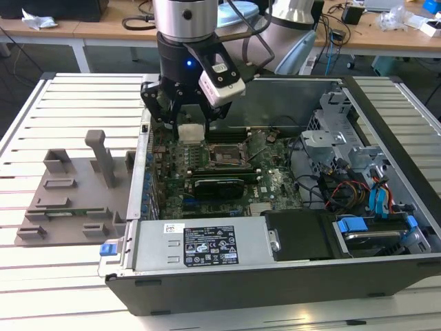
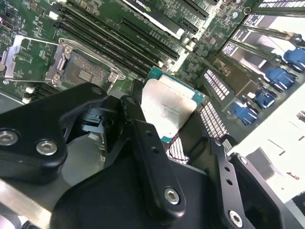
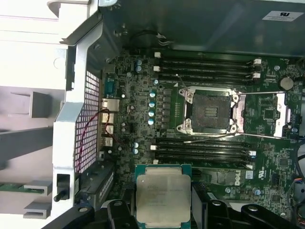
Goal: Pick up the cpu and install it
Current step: 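Pick up the cpu and move it towards the insertion slot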
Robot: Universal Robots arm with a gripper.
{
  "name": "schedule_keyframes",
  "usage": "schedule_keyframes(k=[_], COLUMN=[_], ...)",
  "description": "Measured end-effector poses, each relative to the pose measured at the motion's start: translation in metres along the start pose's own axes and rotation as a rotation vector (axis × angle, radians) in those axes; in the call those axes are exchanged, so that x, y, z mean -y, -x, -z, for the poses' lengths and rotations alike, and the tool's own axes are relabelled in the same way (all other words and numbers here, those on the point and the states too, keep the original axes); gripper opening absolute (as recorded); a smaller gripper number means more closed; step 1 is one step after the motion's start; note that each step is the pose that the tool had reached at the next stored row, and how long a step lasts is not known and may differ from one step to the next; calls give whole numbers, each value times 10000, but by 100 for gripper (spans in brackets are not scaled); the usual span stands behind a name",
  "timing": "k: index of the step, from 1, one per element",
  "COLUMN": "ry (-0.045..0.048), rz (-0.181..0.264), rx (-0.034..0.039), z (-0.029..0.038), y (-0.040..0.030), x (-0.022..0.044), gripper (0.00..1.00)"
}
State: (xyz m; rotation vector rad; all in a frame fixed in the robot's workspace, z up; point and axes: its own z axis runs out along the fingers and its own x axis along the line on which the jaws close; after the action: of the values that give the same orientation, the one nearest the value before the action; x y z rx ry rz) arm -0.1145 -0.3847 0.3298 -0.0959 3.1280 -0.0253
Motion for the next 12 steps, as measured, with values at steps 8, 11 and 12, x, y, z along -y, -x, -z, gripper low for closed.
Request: schedule_keyframes(k=[8, 11, 12], ry=[0, 0, 0], rz=[0, 0, 0], rx=[-2, -3, -2], z=[-114, -166, -176], y=[61, 106, 113], x=[2, -10, -12], gripper=[55, 55, 55])
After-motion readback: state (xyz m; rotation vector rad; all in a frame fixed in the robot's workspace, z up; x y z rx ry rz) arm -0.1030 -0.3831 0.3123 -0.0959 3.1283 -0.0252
